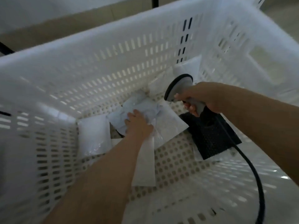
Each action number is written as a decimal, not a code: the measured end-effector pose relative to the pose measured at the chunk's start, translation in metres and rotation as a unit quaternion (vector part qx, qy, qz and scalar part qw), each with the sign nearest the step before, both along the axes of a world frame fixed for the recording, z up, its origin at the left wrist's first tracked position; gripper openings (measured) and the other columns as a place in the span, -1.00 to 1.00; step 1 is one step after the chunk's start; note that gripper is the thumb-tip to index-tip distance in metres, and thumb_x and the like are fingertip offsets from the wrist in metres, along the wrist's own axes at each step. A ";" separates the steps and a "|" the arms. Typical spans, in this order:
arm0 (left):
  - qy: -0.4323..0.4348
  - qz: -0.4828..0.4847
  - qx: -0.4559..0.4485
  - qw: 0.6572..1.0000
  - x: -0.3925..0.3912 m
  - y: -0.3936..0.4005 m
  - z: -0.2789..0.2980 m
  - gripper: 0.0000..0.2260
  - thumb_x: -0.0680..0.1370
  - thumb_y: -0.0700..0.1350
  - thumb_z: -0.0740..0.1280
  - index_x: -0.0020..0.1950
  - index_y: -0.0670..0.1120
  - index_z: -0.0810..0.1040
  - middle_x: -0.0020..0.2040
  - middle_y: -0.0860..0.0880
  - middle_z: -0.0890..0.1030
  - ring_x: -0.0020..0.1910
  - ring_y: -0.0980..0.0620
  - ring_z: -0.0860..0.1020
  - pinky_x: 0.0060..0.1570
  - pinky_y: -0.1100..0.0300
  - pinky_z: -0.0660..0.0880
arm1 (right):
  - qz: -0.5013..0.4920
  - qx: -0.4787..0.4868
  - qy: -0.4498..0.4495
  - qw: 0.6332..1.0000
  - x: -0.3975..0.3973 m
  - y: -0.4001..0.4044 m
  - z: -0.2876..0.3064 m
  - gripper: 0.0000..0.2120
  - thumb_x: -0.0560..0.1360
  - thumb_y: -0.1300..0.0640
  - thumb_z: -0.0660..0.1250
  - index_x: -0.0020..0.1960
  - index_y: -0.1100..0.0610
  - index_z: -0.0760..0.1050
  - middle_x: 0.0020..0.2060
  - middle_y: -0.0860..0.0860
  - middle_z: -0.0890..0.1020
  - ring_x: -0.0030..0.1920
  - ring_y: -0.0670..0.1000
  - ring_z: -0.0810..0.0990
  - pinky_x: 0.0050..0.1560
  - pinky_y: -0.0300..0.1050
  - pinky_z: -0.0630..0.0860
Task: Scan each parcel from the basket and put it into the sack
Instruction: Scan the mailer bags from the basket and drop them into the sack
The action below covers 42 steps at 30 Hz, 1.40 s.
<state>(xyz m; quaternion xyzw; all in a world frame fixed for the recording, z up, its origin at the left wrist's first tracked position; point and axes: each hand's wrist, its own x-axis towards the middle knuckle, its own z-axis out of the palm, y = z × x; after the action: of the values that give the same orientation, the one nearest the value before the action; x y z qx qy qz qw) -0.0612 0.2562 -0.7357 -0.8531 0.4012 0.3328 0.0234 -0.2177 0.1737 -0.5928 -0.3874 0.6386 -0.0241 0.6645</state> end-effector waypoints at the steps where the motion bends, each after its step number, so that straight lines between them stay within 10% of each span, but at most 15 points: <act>1: -0.020 -0.011 0.002 1.000 0.000 -0.001 -0.011 -0.25 0.60 0.12 0.23 0.59 -0.16 -0.11 0.54 -0.27 0.05 0.48 -0.30 0.17 0.37 -0.16 0.30 | -0.002 0.009 0.002 1.000 0.001 -0.002 -0.010 -0.70 0.62 0.09 0.25 -0.25 0.11 0.30 -0.39 0.01 0.23 -0.79 -0.16 0.16 -0.71 -0.42 0.15; 10: -0.002 0.006 -0.185 0.983 0.023 0.013 0.039 -0.76 0.64 -0.28 0.14 0.16 -0.31 0.57 0.11 -0.32 0.55 0.12 -0.28 0.54 0.08 -0.01 0.42 | 0.026 0.071 0.020 0.997 0.002 0.006 0.006 -0.70 0.57 -0.01 0.35 -0.21 0.14 0.36 -0.54 0.02 0.34 -0.74 -0.11 0.23 -0.64 -0.44 0.23; 15: 0.067 0.114 -0.307 0.942 0.020 0.041 0.142 -0.82 0.65 -0.28 0.12 -0.11 -0.21 0.45 -0.17 -0.15 0.50 -0.19 -0.07 0.45 -0.29 0.14 0.31 | 0.023 -0.022 -0.017 0.999 -0.008 0.042 0.101 -0.76 0.54 0.07 0.40 -0.16 0.19 0.41 -0.49 0.04 0.36 -0.66 -0.09 0.28 -0.61 -0.37 0.27; 21: 0.195 0.240 -0.393 0.866 0.017 0.089 0.295 -0.84 0.67 -0.16 0.17 -0.03 -0.18 0.47 -0.17 -0.09 0.50 -0.16 -0.08 0.48 -0.11 0.08 0.46 | 0.058 -0.125 -0.070 0.988 -0.044 0.111 0.248 -0.81 0.52 0.09 0.42 -0.08 0.20 0.47 -0.45 0.04 0.40 -0.56 -0.07 0.32 -0.56 -0.27 0.31; 28: 0.256 0.242 -0.472 0.808 0.002 0.166 0.451 -0.82 0.68 -0.13 0.15 -0.07 -0.10 0.47 -0.25 -0.01 0.50 -0.26 0.00 0.48 -0.36 0.24 0.37 | 0.025 -0.226 -0.178 0.957 -0.093 0.185 0.388 -0.71 0.50 0.06 0.41 0.11 0.21 0.48 -0.49 0.00 0.40 -0.60 -0.10 0.28 -0.60 -0.26 0.28; 42: 0.269 0.252 -0.571 0.734 -0.001 0.265 0.579 -0.78 0.69 -0.11 0.16 -0.11 -0.05 0.50 -0.18 -0.02 0.57 -0.20 -0.03 0.55 -0.28 0.23 0.43 | 0.148 -0.361 -0.216 0.895 -0.126 0.309 0.513 -0.57 0.36 0.02 0.47 0.08 0.29 0.51 -0.47 0.04 0.43 -0.57 -0.05 0.29 -0.55 -0.25 0.32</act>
<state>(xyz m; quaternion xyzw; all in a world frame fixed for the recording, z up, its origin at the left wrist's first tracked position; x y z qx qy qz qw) -0.0623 0.5217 -0.1564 -0.6508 0.2755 0.2505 -0.6617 -0.3438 0.4830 -0.0802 -0.6758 0.3622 -0.2378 0.5964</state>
